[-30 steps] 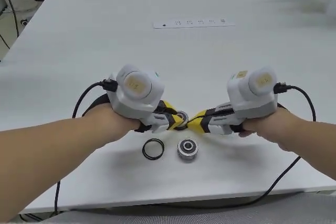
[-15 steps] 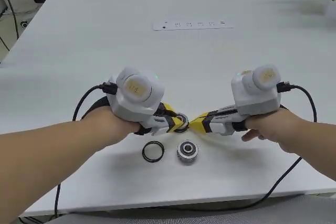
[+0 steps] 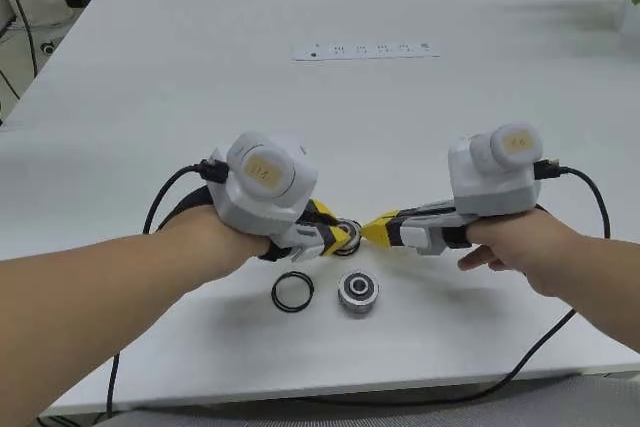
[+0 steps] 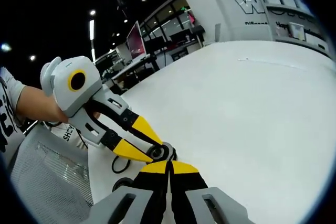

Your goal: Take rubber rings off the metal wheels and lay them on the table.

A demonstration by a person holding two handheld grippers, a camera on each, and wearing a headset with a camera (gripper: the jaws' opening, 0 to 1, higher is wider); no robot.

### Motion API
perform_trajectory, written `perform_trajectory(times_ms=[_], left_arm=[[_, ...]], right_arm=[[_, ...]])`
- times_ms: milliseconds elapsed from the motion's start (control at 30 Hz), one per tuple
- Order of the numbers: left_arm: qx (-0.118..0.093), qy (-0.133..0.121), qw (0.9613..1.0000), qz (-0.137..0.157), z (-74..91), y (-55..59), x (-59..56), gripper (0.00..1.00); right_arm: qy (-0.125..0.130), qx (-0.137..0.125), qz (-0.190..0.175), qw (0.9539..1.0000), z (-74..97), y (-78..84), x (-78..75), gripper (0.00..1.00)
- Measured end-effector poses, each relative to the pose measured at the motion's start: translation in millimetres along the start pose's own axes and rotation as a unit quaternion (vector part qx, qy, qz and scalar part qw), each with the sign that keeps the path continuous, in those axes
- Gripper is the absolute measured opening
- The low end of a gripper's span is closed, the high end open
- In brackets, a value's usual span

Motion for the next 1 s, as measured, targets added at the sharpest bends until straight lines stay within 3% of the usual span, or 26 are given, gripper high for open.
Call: perform_trajectory(times_ms=[1000], left_arm=[[0.001,-0.005,1.0000,0.000,-0.1,-0.9,0.4,0.08]], right_arm=[[-0.016,-0.014,0.008,0.9997,-7.4,-7.0,9.4,0.00]])
Point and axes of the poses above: the centre of the closed fingertips' face, and the gripper's own axes: z roughly backward along the fingers, x roughly to its left, y roughly out of its underside, the point moved 4 cm from there along z, roughly backward along the fingers, and after that the axes turned 7 degrees about -y, right-handed, at the moved point
